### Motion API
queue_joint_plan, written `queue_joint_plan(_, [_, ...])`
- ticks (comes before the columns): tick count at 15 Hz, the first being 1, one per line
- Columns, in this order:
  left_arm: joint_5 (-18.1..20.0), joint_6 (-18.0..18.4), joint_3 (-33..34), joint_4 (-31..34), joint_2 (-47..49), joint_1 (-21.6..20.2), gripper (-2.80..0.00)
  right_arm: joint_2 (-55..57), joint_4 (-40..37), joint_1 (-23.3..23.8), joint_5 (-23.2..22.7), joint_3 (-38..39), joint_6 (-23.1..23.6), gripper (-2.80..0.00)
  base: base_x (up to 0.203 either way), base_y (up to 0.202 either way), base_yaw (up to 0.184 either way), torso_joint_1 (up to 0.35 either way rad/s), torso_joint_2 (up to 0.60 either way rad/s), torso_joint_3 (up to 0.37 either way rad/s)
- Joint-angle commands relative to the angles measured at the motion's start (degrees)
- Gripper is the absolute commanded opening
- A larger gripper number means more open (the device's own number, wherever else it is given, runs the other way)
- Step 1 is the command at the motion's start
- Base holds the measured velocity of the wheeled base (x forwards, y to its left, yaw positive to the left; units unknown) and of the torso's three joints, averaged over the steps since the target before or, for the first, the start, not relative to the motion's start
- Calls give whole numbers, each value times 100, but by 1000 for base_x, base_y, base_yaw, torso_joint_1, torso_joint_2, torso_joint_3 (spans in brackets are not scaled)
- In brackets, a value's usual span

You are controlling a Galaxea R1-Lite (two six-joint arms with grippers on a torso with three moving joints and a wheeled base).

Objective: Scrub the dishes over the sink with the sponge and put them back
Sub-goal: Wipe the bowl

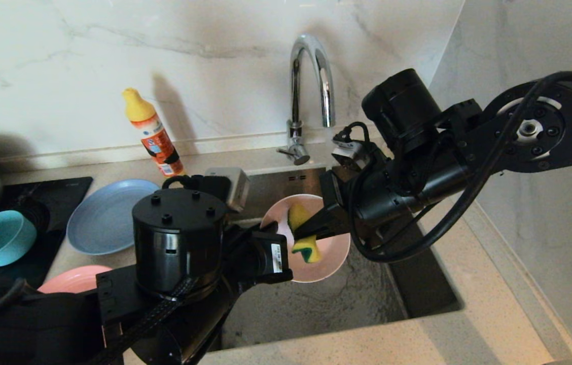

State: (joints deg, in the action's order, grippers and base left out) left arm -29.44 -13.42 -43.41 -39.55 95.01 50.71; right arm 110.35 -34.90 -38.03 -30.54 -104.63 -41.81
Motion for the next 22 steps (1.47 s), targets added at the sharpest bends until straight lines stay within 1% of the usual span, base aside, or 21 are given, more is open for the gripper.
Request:
queue_joint_plan(1, [-18, -20, 6, -27, -27, 0, -280, 57, -133, -49, -20, 28, -23, -280, 0, 0, 0, 0, 0, 0])
queue_joint_plan(4, [-27, -46, 8, -36, -9, -9, -280, -99, -442, -248, -15, 56, -13, -280, 0, 0, 0, 0, 0, 0])
queue_joint_plan(9, [-35, -73, -10, -36, 9, -9, -280, -242, -755, -363, -31, 75, -2, -280, 0, 0, 0, 0, 0, 0])
queue_joint_plan(12, [-35, -73, 8, -36, -35, -9, -280, -137, -746, -320, -15, 83, -2, -280, 0, 0, 0, 0, 0, 0])
queue_joint_plan(17, [-35, -64, 43, -36, -27, -9, -280, -228, -763, -61, -14, 24, -19, -280, 0, 0, 0, 0, 0, 0])
queue_joint_plan(20, [-35, -50, 26, -36, -18, -9, -280, -399, -750, -36, -3, -13, -20, -280, 0, 0, 0, 0, 0, 0])
queue_joint_plan(22, [-35, -73, 52, -36, -18, -9, -280, -397, -722, -37, 111, -13, -20, -280, 0, 0, 0, 0, 0, 0])
